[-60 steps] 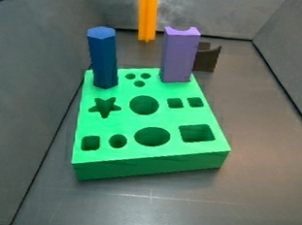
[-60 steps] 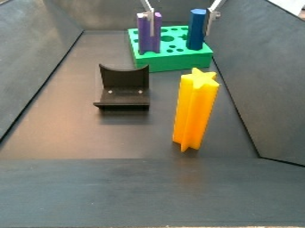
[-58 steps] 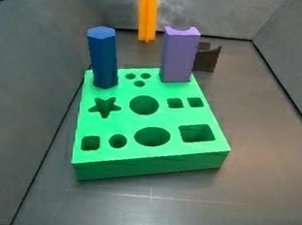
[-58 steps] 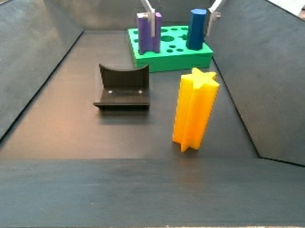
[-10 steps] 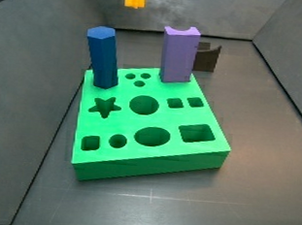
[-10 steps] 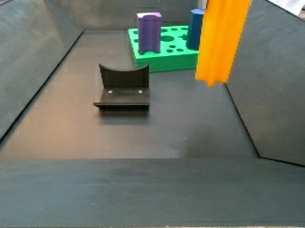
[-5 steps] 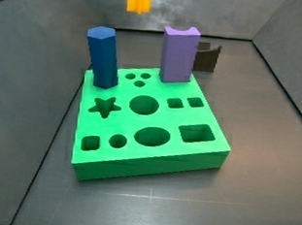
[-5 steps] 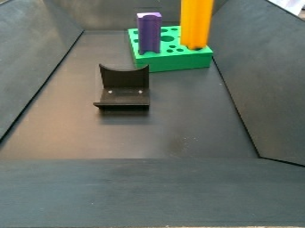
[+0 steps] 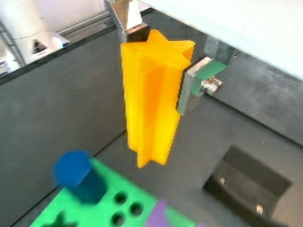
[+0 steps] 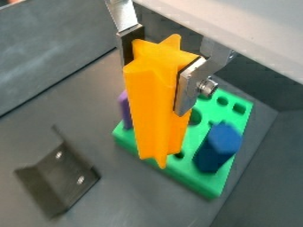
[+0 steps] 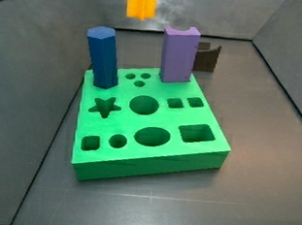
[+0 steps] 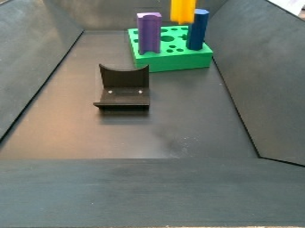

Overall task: Pick up the star object. Move up. Move to above the board. Insert the star object.
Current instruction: Move to above the board, then insert the star object.

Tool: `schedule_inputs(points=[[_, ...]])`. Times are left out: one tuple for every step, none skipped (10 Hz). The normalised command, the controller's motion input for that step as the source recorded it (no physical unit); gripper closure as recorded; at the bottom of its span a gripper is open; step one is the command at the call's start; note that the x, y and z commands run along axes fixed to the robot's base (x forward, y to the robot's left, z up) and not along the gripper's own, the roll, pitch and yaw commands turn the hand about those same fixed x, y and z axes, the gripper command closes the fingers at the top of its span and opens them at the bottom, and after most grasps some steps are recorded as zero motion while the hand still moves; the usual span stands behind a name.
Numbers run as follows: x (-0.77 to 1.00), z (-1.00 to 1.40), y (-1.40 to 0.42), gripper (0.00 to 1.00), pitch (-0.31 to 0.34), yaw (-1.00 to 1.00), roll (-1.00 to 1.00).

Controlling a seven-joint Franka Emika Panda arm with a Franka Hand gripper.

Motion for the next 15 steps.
schedule_inputs(points=[[0.17, 0.24, -1.00, 1.00, 0.098, 0.00, 0.00], [0.18, 0.24, -1.00, 1.00, 0.110, 0.01, 0.00], [0.21, 0.24, -1.00, 1.00, 0.123, 0.01, 0.00], [0.23, 0.24, -1.00, 1.00, 0.126, 0.01, 0.00], [0.20, 0.19, -0.75, 1.00, 0.125, 0.00, 0.01], [0.17, 0.15, -0.56, 1.00, 0.119, 0.01, 0.01], [0.10, 0.07, -0.24, 1.00, 0.094, 0.01, 0.02], [0.08, 0.06, -0.18, 1.00, 0.085, 0.01, 0.02], [-0.03, 0.00, 0.00, 1.00, 0.000, 0.00, 0.00], [-0.45, -0.65, 0.00, 1.00, -0.033, -0.14, 0.00], [-0.58, -0.97, -0.05, 1.00, -0.053, -0.58, -0.01], [-0.39, -0.92, 0.00, 1.00, -0.020, -0.75, 0.00], [-0.35, -0.90, 0.00, 1.00, -0.004, -0.79, 0.00], [-0.39, -0.94, 0.00, 1.00, -0.020, -0.76, 0.00], [-0.37, -0.83, -0.11, 1.00, -0.084, -0.70, -0.04]])
